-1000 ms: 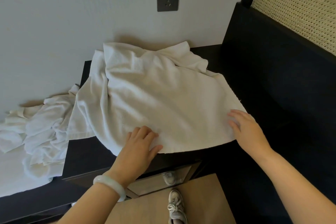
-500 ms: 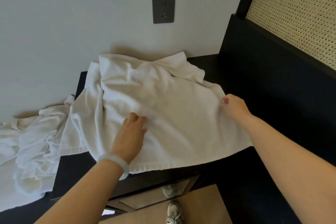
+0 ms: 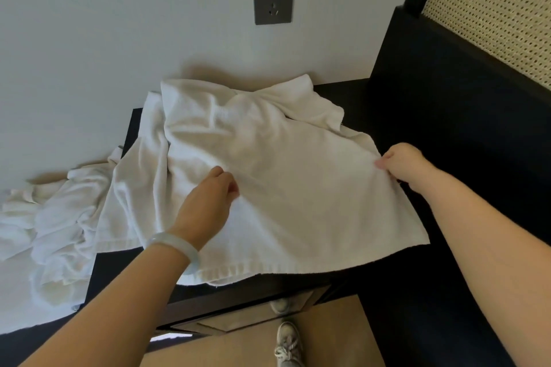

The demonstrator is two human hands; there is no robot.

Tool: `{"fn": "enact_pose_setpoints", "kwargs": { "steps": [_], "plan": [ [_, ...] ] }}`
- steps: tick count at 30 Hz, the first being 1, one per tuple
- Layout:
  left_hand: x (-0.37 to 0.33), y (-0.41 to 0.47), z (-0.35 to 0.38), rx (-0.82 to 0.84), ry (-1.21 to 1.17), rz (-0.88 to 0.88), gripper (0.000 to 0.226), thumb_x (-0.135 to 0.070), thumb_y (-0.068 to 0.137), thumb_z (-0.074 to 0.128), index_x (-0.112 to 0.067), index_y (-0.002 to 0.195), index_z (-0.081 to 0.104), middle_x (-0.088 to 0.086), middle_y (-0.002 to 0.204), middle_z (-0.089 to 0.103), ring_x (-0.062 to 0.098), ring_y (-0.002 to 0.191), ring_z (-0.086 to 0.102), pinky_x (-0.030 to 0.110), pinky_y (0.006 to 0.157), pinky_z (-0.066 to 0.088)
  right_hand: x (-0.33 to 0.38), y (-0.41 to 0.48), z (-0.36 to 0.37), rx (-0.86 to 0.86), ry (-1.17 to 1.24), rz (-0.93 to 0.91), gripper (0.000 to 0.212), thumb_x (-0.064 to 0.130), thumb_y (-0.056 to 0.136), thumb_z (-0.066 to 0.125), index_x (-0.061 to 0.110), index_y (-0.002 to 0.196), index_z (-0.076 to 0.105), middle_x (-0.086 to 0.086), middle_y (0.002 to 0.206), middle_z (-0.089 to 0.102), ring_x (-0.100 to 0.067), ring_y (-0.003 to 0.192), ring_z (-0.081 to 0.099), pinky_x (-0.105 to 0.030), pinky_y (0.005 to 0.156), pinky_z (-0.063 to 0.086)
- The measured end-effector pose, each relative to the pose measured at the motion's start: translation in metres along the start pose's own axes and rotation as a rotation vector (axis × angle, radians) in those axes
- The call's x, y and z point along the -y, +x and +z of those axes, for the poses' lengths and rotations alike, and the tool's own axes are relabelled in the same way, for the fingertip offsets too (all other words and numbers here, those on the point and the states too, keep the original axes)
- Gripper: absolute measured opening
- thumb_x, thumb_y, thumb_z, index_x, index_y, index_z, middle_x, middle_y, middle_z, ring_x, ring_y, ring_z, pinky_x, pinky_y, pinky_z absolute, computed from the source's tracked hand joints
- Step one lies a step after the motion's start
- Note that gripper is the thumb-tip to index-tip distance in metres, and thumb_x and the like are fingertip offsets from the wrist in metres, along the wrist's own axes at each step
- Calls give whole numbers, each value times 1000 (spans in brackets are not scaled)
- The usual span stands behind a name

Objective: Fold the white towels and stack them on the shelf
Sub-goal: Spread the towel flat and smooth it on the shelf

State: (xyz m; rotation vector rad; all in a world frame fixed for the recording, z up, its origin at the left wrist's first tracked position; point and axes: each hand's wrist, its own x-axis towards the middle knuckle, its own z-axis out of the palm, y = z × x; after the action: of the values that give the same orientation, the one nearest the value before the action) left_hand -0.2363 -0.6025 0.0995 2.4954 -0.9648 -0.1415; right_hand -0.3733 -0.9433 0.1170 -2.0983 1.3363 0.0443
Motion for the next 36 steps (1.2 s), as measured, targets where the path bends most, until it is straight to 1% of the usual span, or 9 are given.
{"fn": "enact_pose_setpoints", "kwargs": {
  "steps": [2,6,8,11,15,18,22,29,36],
  "plan": [
    [0,4,-2,-43,6,-14,9,-13,96,55,-11,88,59,-3,91,47,20,70,55,36,68,49,-1,4,-4,-95,51,-25,14,20,95,63,9,104,63,-9,94,62,-23,81,59,-36,66,45],
    [-4,-1,8,1,30,-90,9,-14,97,55,-6,100,55,5,102,44,27,71,55,42,72,51,-17,6,12,-132,18,-69,23,23,96,63,6,111,57,-11,100,61,-24,86,58,-36,74,44],
    [-9,-11,14,-40,21,-99,22,-16,95,61,-6,112,52,6,111,42,24,74,54,34,71,50,-25,3,16,-106,23,-55,24,29,96,63,8,105,56,-10,93,60,-22,79,57,-33,67,43],
    [-22,-39,23,-85,-46,22,29,-20,91,67,-14,115,53,-3,113,42,15,86,54,24,75,48,-37,-8,10,-50,61,-1,31,37,94,63,8,85,56,-8,80,58,-21,69,57,-32,59,41],
    [-44,-67,43,158,-84,265,24,-39,91,63,-24,109,57,-11,106,44,9,95,48,23,82,44,-61,-28,7,87,12,36,31,41,95,60,11,87,59,-7,86,60,-22,77,58,-33,64,43],
    [-48,-69,51,191,-74,303,30,-46,87,66,-27,109,57,-13,106,45,7,99,43,22,86,41,-75,-37,6,6,15,-59,25,31,98,59,15,79,57,-4,78,58,-18,69,55,-30,57,37],
    [-47,-70,52,212,-10,371,30,-43,88,65,-32,114,55,-16,110,44,5,101,44,19,87,41,-89,-48,-3,-98,37,-104,15,34,97,61,23,86,60,0,87,63,-14,77,59,-29,59,41],
    [-44,-77,43,216,-43,335,12,-27,98,54,-25,108,61,-13,101,49,4,88,49,16,77,40,-102,-64,10,-179,-50,-122,23,38,97,59,19,85,55,-3,79,62,-19,69,61,-33,57,46],
    [-47,-86,41,223,-107,342,13,-20,99,52,-22,103,65,-14,97,52,3,82,51,17,75,43,-112,-73,11,-229,23,-156,22,32,99,55,15,85,55,-8,79,61,-23,69,60,-35,58,48]
  ]
}}
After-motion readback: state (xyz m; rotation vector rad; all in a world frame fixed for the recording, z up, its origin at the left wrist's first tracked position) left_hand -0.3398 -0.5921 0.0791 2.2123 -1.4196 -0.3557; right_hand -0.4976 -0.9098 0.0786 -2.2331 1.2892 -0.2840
